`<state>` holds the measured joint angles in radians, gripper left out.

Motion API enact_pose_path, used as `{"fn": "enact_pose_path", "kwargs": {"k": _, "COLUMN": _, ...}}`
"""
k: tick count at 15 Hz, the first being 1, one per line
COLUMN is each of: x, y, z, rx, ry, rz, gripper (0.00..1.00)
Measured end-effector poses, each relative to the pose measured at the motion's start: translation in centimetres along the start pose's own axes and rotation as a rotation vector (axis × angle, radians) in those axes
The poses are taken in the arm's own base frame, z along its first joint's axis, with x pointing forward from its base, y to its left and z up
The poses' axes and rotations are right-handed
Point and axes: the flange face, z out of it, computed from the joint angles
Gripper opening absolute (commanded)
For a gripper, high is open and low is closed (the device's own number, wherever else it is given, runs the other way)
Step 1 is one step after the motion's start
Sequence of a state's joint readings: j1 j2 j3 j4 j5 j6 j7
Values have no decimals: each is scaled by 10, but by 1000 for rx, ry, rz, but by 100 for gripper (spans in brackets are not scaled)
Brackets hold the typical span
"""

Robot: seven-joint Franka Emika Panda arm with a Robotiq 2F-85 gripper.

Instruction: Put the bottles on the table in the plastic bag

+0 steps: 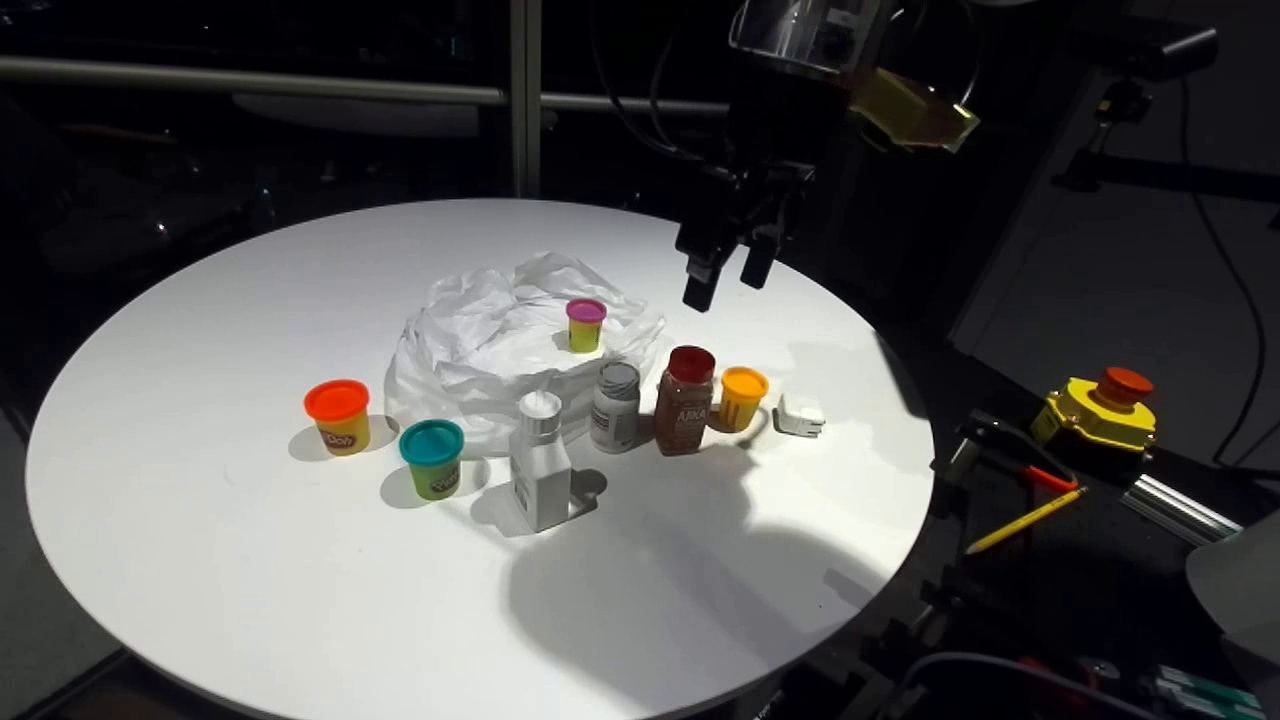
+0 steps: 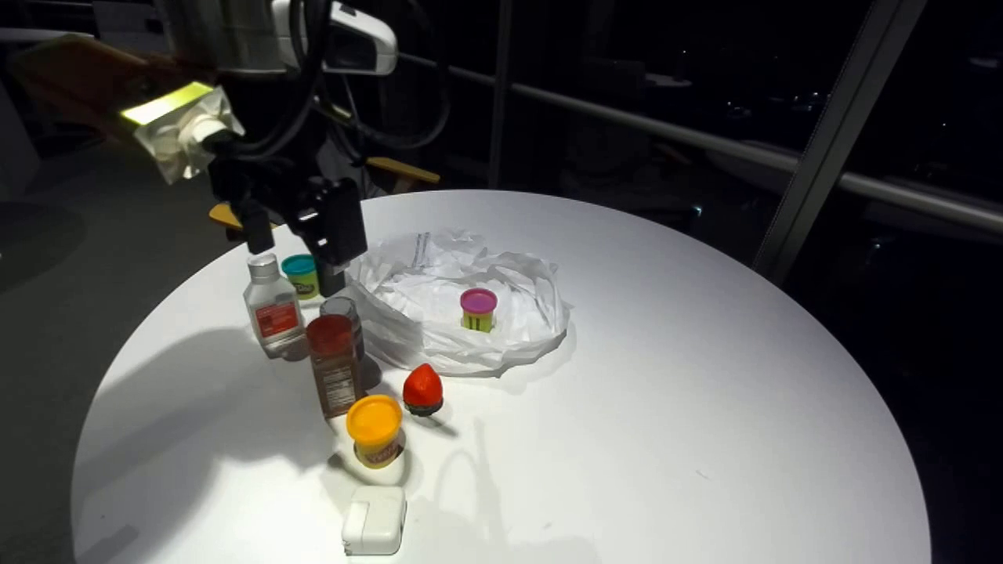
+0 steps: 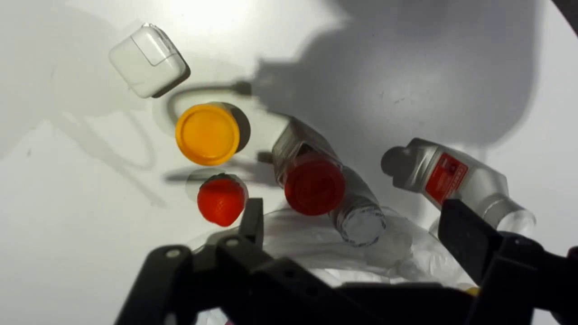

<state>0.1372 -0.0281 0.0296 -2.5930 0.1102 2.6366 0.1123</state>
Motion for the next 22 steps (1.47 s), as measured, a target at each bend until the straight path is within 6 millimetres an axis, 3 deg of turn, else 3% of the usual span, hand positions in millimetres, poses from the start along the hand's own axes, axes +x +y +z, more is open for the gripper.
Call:
{"fn": "enact_pose_path", "kwargs": {"k": 3, "x": -20, "y": -7, "z": 16, "rx": -7, "ry": -38, "rz": -81, "gripper": 100}}
{"fn": "enact_pose_path", "kwargs": {"k": 7, "x": -26, "y": -13, "z": 29, "rx": -8, "ry": -16, "rz": -125, "gripper": 100}}
{"fn": "enact_pose_path", "kwargs": {"k": 14, "x": -20, "y": -10, "z": 66, "rx": -18, "ry": 25, "rz": -143, "gripper": 100}}
{"fn": "enact_pose_path", "kwargs": {"k": 19, "x": -3, "y": -5, "z": 74, "rx": -14, "ry": 73, "rz": -120, "gripper": 100}}
{"fn": "enact_pose_path", "kwargs": {"k": 21, "x": 4, "y": -1, "z": 74, "rx": -15, "ry": 90, "rz": -103, "gripper": 73}}
{"fn": "enact_pose_path", "kwargs": {"k": 22, "x": 7, "y": 1, "z": 74, "rx": -18, "ry": 92, "rz": -94, "gripper": 66}}
